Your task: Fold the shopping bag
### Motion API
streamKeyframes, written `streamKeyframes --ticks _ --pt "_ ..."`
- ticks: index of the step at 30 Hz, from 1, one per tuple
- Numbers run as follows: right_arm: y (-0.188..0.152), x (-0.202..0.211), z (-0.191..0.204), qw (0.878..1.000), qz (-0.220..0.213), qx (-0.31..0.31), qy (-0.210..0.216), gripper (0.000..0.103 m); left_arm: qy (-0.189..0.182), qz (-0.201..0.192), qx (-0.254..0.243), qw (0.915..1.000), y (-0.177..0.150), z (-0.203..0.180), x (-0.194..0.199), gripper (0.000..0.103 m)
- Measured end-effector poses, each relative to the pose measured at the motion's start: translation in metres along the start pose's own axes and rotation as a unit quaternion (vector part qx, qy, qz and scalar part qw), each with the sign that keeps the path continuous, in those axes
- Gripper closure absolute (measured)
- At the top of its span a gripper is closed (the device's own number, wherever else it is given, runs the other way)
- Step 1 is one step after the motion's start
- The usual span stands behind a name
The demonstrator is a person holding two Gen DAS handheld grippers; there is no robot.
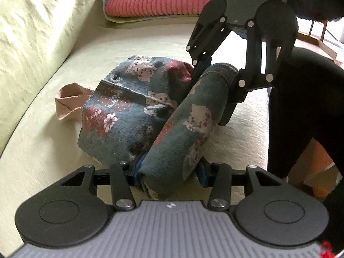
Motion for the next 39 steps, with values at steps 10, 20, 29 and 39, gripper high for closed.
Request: streamKeyframes --ticks 10,20,29,39 --pt "-0.012 0.005 -0.040 0.982 -0.028 -0.174 0.062 0.062 -0.017 -0.021 0.070 0.9972 -0.002 0.013 0.000 0.051" --pt "-0.021 0.000 -0.068 0.945 -0.003 -0.312 0.102 0.064 -0.026 -0.027 0.091 0.9951 0.000 0.021 -0.001 0.050" --pt "-0.036 -0.012 -0.088 0.898 0.015 -0.418 0.136 0.067 0.059 -0.057 0.097 0.9919 0.002 0.012 0.032 0.054" --pt "-0.044 -0.020 -0.092 0.872 0.036 -0.465 0.150 0.067 0.093 -0.082 -0.011 0.9922 0.022 -0.015 0.033 0.083"
Point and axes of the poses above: each gripper's, at about its wrist camera, not at the fingertips, and x roughly against the way its jaws point, z to its left, y to its top, the point moved 1 cm from there along -x, roughly the way its jaws point, and after that the axes turned 10 degrees about x, right-handed, at the moved point
